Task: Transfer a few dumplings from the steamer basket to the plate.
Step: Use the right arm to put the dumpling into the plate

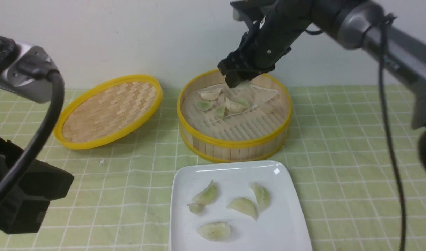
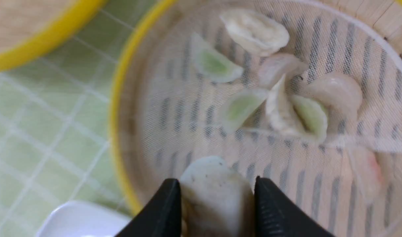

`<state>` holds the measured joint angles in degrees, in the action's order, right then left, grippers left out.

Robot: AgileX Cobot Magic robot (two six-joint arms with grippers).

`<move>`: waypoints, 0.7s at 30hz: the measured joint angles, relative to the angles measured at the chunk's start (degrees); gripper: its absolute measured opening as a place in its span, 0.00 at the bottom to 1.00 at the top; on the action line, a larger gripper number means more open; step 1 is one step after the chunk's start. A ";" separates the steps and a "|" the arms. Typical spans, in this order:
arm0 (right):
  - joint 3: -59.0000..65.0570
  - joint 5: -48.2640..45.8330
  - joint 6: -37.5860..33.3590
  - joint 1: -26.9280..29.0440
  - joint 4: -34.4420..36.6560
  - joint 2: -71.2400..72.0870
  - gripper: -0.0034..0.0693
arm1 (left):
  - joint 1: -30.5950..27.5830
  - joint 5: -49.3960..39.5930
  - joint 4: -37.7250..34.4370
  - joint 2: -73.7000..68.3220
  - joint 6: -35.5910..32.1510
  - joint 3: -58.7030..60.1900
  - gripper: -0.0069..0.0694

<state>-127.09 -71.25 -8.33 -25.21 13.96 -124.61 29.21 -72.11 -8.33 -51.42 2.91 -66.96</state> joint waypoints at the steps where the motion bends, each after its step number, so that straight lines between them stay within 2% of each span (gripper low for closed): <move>1: 3.25 0.00 -0.07 0.00 0.19 2.93 0.40 | 0.00 0.00 0.00 0.00 0.00 0.00 0.08; 7: 32.12 -0.05 -3.37 0.00 5.82 20.01 0.40 | 0.00 0.00 0.00 0.00 0.00 0.00 0.08; 11: 47.79 1.56 -3.86 -0.57 9.91 23.03 0.40 | 0.00 0.00 0.12 0.00 -0.77 0.00 0.08; 13: 54.12 5.75 -3.89 -1.48 11.17 22.85 0.40 | 0.00 0.07 0.12 0.00 -1.93 0.05 0.08; 21: 59.04 16.50 -4.16 -5.55 12.36 19.77 0.43 | 0.00 1.66 0.17 0.00 -2.59 1.77 0.08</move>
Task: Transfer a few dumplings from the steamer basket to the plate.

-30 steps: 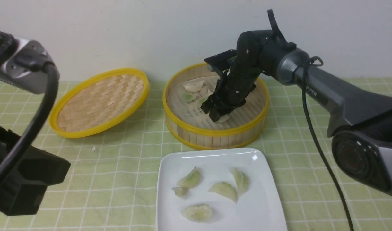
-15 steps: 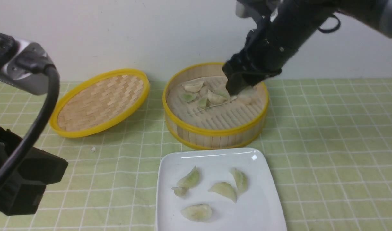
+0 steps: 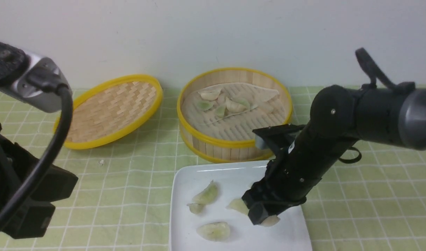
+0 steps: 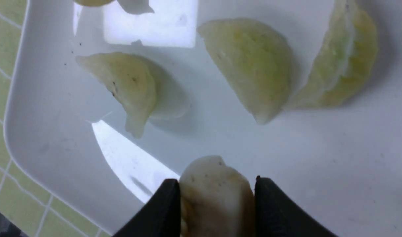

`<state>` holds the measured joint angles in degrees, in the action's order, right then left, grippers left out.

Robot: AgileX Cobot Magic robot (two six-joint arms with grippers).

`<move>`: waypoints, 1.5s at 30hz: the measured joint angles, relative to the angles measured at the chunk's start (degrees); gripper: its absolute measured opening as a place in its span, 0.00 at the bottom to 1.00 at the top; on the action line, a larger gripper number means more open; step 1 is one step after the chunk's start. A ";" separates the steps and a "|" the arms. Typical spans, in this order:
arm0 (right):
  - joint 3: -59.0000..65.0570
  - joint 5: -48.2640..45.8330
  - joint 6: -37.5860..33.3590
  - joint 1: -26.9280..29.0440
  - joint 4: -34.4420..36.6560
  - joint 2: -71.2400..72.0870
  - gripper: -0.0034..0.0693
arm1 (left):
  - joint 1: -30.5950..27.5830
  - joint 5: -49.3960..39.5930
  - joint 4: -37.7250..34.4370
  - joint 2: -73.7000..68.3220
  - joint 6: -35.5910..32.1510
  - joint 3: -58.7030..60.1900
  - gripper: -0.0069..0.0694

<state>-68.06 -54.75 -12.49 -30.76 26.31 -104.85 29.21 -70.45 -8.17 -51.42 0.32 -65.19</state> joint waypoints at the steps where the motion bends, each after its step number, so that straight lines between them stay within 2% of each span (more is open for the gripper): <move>1: -0.05 1.30 -0.15 -0.63 0.16 -0.53 0.48 | 0.00 0.05 0.00 0.00 -0.32 0.67 0.08; 5: -2.12 -0.22 -0.20 -0.76 0.20 -0.91 0.65 | 0.00 0.73 0.02 0.00 -0.32 1.65 0.08; 7: -3.98 -2.48 -0.14 -0.76 -0.13 -0.91 0.68 | 0.00 1.31 0.02 0.00 -0.32 1.67 0.08; 9: -6.94 -6.88 0.91 -0.76 -0.93 -0.72 0.66 | 0.00 2.32 0.02 0.00 -0.32 1.67 0.08; 11: -9.82 -10.64 2.56 -0.76 -1.99 0.89 0.57 | 0.00 3.05 0.02 0.00 -0.32 1.67 0.08; 14: -12.56 -14.20 5.67 -0.76 -5.84 7.89 0.29 | 0.00 3.92 0.02 0.00 -0.32 1.67 0.08; 16: -12.98 -14.74 7.76 -0.76 -8.08 12.83 0.15 | 0.00 4.40 0.02 0.00 -0.32 1.67 0.08; 18: -12.98 -14.91 10.06 -0.76 -11.00 18.42 0.07 | 0.00 5.22 0.02 0.00 -0.32 1.67 0.08; 20: -12.18 -13.66 12.98 -0.76 -14.26 27.60 0.04 | 0.00 6.41 0.02 0.00 -0.32 1.67 0.08; 21: -12.18 -13.47 12.98 -0.76 -14.54 27.60 0.04 | 0.00 6.53 0.02 0.00 -0.32 1.67 0.08; 28: 3.93 1.78 16.97 -0.76 -20.17 57.26 0.03 | 0.00 9.72 0.02 0.00 -2.49 1.67 0.08; 31: 17.23 15.15 17.17 -0.76 -21.61 73.24 0.03 | 0.00 9.77 -0.31 0.00 -2.97 1.67 0.08; 36: 34.42 28.31 20.08 -0.76 -23.82 91.06 0.03 | 0.00 9.77 -0.97 0.00 -3.08 1.67 0.08; 40: 45.18 33.68 26.70 -0.76 -28.19 102.58 0.03 | 0.00 9.77 -1.08 0.00 -3.08 1.67 0.08; 45: 49.12 38.34 28.82 -0.76 -33.39 105.48 0.03 | -0.02 9.44 -1.54 0.43 -3.13 2.04 0.08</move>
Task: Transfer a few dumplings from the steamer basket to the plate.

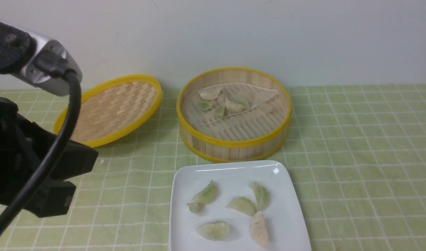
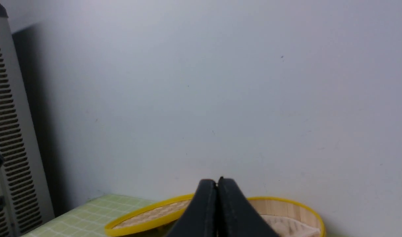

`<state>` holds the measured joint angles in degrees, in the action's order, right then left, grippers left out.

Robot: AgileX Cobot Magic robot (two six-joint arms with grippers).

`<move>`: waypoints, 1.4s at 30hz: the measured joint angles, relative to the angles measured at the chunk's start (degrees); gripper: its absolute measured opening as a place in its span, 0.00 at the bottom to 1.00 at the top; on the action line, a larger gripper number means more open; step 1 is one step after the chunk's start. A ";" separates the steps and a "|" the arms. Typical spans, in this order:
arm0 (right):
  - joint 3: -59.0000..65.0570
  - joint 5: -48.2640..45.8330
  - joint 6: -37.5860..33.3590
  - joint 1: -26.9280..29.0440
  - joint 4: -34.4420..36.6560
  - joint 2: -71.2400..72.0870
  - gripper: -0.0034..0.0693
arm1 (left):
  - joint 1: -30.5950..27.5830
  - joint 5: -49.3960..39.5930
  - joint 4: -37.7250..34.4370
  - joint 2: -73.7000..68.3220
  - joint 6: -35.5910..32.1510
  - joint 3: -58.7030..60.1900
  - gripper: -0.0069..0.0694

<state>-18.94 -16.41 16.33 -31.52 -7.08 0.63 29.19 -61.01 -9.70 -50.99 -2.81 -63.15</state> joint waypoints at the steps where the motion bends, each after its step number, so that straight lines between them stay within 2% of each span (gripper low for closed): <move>1: 0.07 0.43 0.00 0.00 -0.16 0.00 0.03 | 0.00 0.26 0.00 0.43 0.05 0.42 0.08; 7: 0.13 0.94 0.07 0.00 -0.41 0.00 0.03 | 0.00 5.09 -0.34 9.80 0.67 7.41 0.08; 15: 0.15 0.93 0.07 0.00 -0.60 0.00 0.03 | 0.00 21.35 -0.40 27.08 5.71 22.08 0.08; 20: 0.15 0.93 0.07 0.00 -0.60 0.00 0.03 | 0.00 22.45 -0.99 33.34 6.03 25.68 0.08; 27: 0.15 0.93 0.07 0.00 -0.60 0.00 0.03 | 0.00 22.04 -1.04 34.90 6.03 26.41 0.08; 34: 0.15 0.93 0.07 0.00 -0.60 0.00 0.03 | -0.24 23.54 2.54 35.19 2.81 28.74 0.08; 37: 0.15 0.93 0.07 0.00 -0.60 0.00 0.03 | -2.15 26.26 4.27 36.90 1.53 31.90 0.08; 42: 0.15 0.93 0.07 0.00 -0.60 0.00 0.03 | -14.35 35.95 5.44 45.74 0.87 45.84 0.08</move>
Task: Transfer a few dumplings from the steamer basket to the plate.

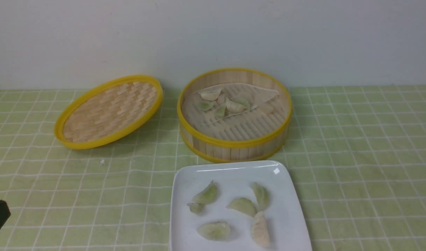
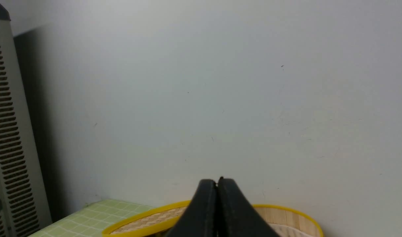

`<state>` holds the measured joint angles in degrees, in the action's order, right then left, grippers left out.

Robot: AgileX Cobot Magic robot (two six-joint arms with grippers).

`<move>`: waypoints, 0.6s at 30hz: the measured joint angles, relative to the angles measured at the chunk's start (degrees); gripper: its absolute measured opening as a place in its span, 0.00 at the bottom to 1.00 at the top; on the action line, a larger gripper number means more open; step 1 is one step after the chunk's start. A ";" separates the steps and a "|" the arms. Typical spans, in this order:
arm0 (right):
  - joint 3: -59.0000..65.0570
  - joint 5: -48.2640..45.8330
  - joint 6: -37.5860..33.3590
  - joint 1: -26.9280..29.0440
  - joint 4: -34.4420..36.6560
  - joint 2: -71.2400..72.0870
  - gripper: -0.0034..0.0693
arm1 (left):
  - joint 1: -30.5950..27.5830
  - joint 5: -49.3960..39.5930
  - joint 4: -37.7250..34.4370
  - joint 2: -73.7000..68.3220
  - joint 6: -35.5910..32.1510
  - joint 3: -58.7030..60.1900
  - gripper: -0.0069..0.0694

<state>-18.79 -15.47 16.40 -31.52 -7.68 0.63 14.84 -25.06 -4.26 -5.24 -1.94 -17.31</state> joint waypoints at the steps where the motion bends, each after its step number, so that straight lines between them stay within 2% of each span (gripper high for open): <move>1: 0.00 0.00 0.00 0.00 0.00 0.00 0.03 | -2.48 1.45 0.13 1.68 -0.22 2.77 0.08; 2: 0.00 0.00 0.00 0.00 0.00 0.00 0.03 | -5.20 3.06 0.13 3.18 -0.33 5.50 0.08; 6: 0.00 0.00 0.00 0.00 0.00 0.00 0.03 | -9.73 5.11 0.20 5.81 -0.38 14.14 0.08; 9: 0.00 0.03 0.00 0.00 0.00 0.00 0.03 | -10.34 5.31 0.36 5.83 -0.50 18.45 0.08; 18: 0.00 0.02 0.00 0.00 0.00 0.00 0.03 | -10.41 3.40 0.43 5.83 -0.73 18.94 0.08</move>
<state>-18.79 -15.46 16.40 -31.52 -7.68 0.63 4.43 -21.66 -3.84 0.59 -2.67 1.63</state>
